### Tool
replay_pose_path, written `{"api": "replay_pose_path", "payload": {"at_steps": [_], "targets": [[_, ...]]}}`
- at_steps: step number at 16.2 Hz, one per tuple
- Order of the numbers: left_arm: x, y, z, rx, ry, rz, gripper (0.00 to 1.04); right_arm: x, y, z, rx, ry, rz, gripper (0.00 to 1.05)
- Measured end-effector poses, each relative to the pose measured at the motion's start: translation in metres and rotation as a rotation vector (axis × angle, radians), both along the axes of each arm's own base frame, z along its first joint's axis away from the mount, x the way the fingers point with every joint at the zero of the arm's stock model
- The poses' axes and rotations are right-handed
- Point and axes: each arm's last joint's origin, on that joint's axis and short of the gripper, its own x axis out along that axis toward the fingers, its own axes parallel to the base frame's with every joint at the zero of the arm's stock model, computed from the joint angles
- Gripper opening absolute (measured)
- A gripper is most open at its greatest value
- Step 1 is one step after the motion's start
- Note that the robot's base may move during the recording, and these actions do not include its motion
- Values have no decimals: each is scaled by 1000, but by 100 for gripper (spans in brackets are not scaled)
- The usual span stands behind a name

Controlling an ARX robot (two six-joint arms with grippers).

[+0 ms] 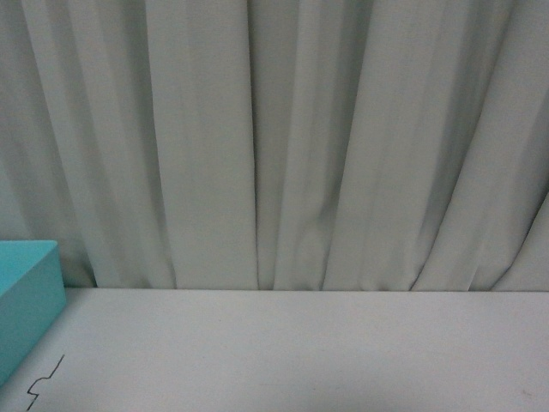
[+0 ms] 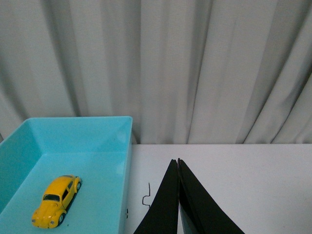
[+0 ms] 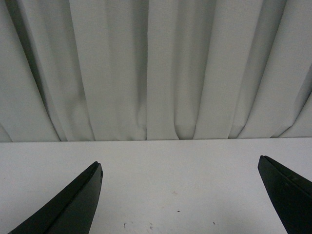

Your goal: Wind up and store yellow beetle toy

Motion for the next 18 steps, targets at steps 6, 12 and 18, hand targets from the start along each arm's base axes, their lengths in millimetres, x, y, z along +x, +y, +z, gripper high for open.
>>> {"api": "replay_pose_path", "payload": {"at_steps": [6,12,18], "targets": [[-11,0,-3,-1,6,0,2,0,0,0,0,0,0,98],[-11,0,-3,-2,6,0,13,0,0,0,0,0,0,98],[-11,0,-3,-2,6,0,80,0,0,0,0,0,0,98]]}}
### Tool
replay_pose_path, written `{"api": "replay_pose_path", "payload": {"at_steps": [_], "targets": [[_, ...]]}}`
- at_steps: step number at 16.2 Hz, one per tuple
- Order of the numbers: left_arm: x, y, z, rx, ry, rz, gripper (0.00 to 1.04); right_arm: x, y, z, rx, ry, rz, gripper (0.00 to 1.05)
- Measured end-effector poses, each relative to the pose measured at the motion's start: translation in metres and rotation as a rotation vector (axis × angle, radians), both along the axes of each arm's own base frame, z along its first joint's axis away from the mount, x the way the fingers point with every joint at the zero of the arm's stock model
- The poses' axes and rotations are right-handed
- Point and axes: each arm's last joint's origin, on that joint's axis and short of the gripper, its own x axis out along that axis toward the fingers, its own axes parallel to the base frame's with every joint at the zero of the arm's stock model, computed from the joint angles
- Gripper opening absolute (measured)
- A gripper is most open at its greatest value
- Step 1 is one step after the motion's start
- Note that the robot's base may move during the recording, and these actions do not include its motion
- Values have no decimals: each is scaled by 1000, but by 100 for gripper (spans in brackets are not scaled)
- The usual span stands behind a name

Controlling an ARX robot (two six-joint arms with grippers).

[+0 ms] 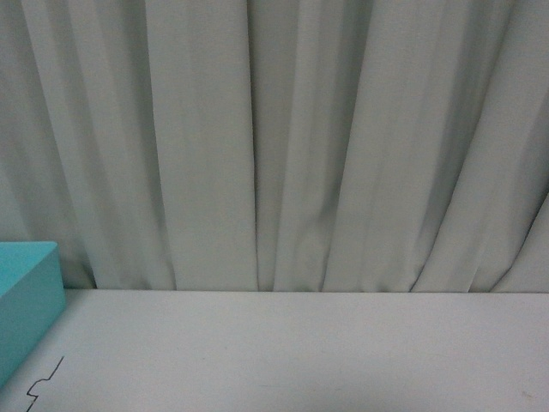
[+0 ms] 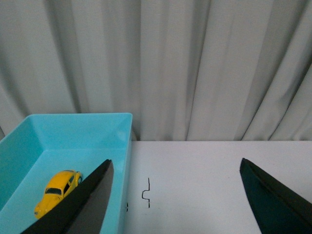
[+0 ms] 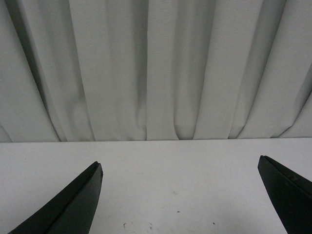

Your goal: Wind up and store yellow beetle toy

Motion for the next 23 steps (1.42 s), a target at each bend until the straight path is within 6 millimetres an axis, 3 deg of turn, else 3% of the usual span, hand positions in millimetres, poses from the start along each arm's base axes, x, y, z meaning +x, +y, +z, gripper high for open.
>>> {"api": "replay_pose_path", "payload": {"at_steps": [1,2,23], "targets": [[0,0,0,0,0,0,94,0,0,0,0,0,0,98],[0,0,0,1,0,0,100,0,0,0,0,0,0,98],[0,0,0,0,0,0,98,0,0,0,0,0,0,98]]}}
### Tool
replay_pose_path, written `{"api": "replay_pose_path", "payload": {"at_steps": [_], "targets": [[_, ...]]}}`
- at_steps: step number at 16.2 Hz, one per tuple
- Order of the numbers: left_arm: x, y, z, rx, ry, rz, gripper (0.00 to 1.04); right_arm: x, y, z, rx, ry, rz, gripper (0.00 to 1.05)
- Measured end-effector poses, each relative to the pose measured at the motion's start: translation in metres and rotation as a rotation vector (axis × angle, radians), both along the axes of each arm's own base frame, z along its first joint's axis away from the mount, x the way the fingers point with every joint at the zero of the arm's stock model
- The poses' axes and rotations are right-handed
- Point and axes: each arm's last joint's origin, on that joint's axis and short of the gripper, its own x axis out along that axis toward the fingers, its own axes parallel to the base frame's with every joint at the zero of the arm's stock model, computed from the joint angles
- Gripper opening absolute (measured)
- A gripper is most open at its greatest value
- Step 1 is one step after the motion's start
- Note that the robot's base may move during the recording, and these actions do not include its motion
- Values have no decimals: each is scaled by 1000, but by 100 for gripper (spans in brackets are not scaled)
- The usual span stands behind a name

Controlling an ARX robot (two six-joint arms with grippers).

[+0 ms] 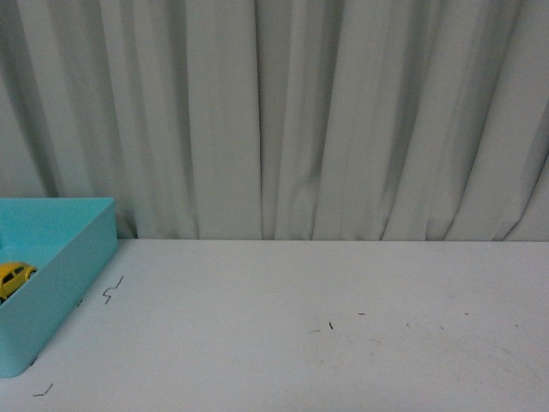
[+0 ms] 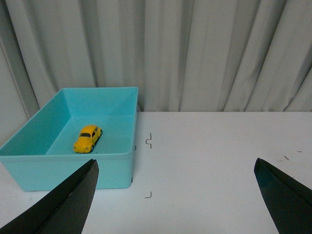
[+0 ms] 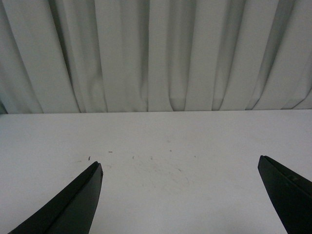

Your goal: Wind up and store yellow beetle toy

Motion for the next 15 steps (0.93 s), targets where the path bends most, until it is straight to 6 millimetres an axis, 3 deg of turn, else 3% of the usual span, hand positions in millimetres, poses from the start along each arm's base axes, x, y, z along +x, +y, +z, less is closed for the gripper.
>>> {"api": "replay_pose_path", "payload": {"at_steps": [15], "targets": [[0,0,0,0,0,0,98,0,0,0,0,0,0,98]]}}
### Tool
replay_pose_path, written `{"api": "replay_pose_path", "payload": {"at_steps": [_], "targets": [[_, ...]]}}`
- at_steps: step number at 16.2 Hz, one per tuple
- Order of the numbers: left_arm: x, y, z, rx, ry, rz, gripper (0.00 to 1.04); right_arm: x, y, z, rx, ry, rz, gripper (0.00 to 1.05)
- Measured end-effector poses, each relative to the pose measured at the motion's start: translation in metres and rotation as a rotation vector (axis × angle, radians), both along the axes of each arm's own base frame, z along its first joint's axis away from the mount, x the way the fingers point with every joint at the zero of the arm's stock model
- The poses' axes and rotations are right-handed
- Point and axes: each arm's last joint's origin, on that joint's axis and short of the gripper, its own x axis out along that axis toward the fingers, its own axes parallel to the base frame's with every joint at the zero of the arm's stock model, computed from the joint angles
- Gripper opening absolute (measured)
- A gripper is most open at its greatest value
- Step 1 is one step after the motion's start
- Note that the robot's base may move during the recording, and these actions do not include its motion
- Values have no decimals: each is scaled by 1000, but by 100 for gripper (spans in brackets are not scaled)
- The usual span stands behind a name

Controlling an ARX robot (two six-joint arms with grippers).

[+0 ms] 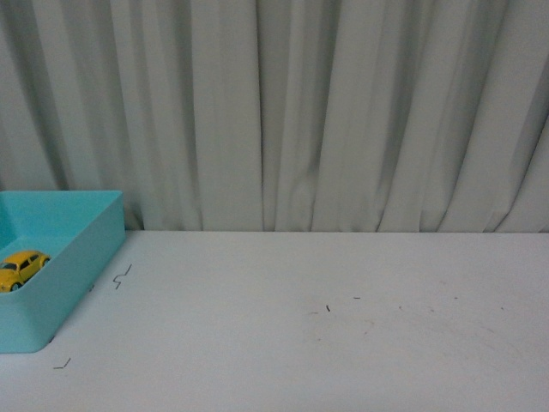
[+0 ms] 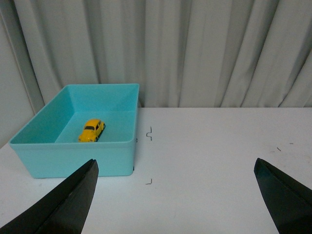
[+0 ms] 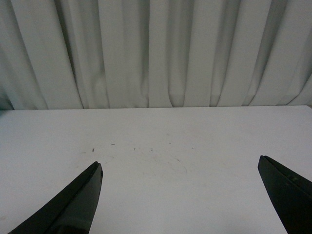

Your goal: Wind up and store yellow beetle toy

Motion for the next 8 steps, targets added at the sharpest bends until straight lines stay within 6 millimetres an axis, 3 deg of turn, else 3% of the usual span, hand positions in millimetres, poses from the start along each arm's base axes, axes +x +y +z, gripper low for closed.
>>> {"api": "replay_pose_path", "payload": {"at_steps": [8], "targets": [[0,0,0,0,0,0,98,0,0,0,0,0,0,98]]}}
